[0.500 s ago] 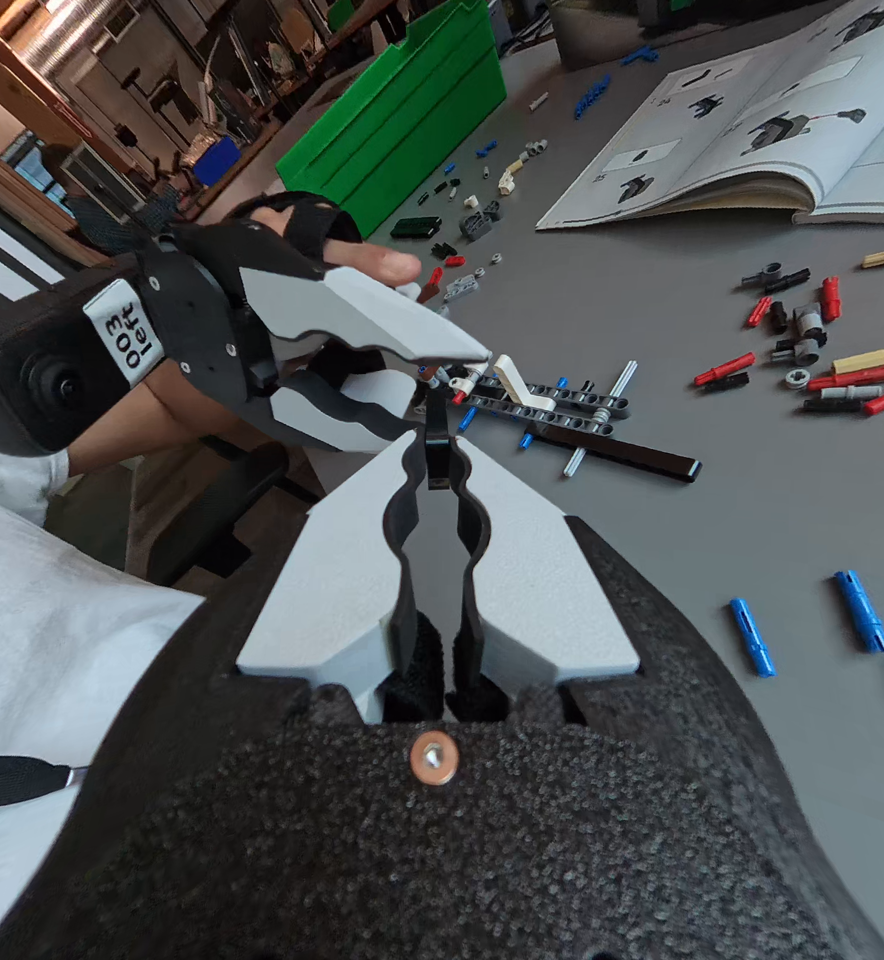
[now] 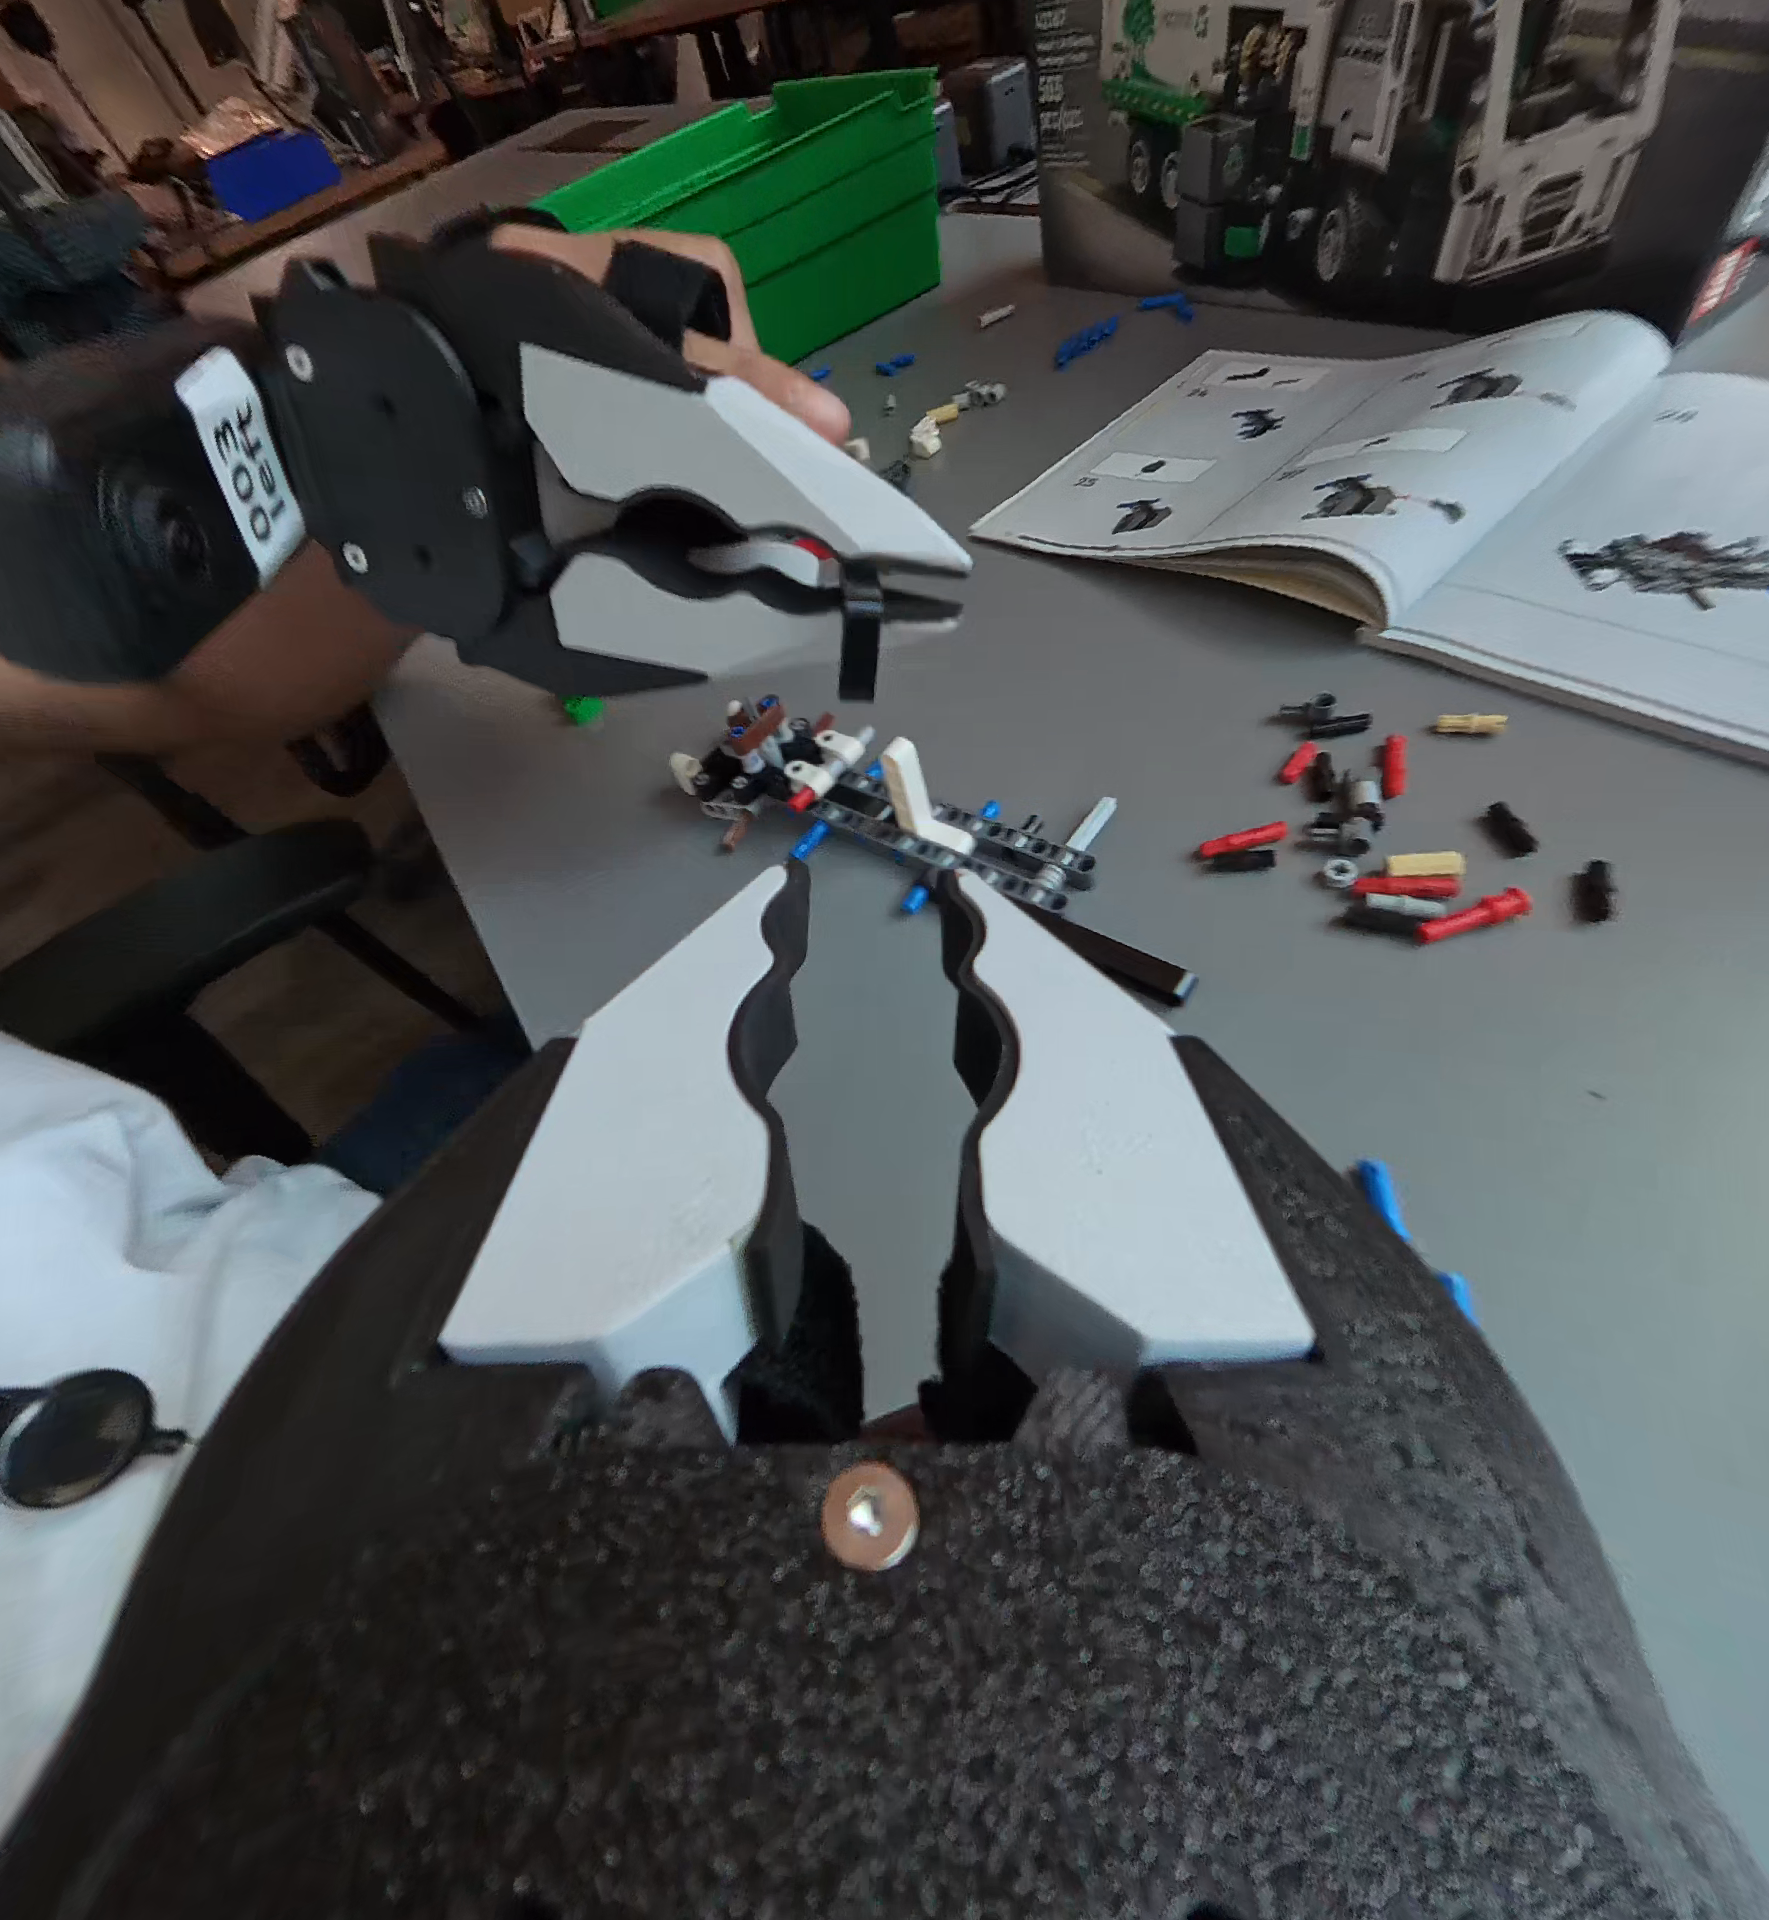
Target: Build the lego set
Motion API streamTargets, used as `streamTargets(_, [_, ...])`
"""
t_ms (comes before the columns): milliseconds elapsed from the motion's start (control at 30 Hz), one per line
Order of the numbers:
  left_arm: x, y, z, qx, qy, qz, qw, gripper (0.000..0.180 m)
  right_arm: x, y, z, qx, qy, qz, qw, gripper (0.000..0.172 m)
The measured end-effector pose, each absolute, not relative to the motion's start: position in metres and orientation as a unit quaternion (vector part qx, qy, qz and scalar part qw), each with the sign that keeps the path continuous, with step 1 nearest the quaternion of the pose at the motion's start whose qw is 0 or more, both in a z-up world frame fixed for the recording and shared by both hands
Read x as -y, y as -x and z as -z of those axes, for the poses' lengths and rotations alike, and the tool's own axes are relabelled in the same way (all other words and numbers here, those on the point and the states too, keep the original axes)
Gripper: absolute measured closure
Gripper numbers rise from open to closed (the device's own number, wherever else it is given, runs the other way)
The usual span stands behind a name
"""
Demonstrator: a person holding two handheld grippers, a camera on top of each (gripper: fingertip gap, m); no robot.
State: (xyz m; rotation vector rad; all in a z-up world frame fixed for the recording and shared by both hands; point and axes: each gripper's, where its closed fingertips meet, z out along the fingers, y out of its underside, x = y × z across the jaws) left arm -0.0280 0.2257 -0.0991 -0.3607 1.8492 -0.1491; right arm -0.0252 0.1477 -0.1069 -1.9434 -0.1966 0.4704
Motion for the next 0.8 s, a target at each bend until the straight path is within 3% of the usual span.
streamTargets(100, [-0.246, 0.036, 0.105, -0.802, 0.177, 0.102, 0.562, 0.175, -0.13, -0.003, 0.111, 0.081, 0.825, -0.124, 0.546, 0.14])
streamTargets(267, [-0.274, 0.035, 0.092, -0.745, 0.224, 0.103, 0.619, 0.175, -0.103, -0.06, 0.146, 0.008, 0.871, -0.072, 0.486, 0.127])
streamTargets(333, [-0.272, 0.039, 0.087, -0.737, 0.215, 0.1, 0.633, 0.175, -0.1, -0.06, 0.15, 0.004, 0.873, -0.093, 0.478, 0.129])
streamTargets(400, [-0.269, 0.042, 0.083, -0.727, 0.206, 0.099, 0.647, 0.176, -0.103, -0.06, 0.148, 0.01, 0.866, -0.085, 0.493, 0.141])
streamTargets(567, [-0.269, 0.045, 0.088, -0.729, 0.202, 0.079, 0.649, 0.175, -0.103, -0.054, 0.172, 0.058, 0.894, -0.063, 0.439, 0.14])
streamTargets(800, [-0.269, 0.047, 0.091, -0.736, 0.212, 0.083, 0.638, 0.175, -0.11, -0.053, 0.173, 0.055, 0.894, -0.074, 0.438, 0.15])
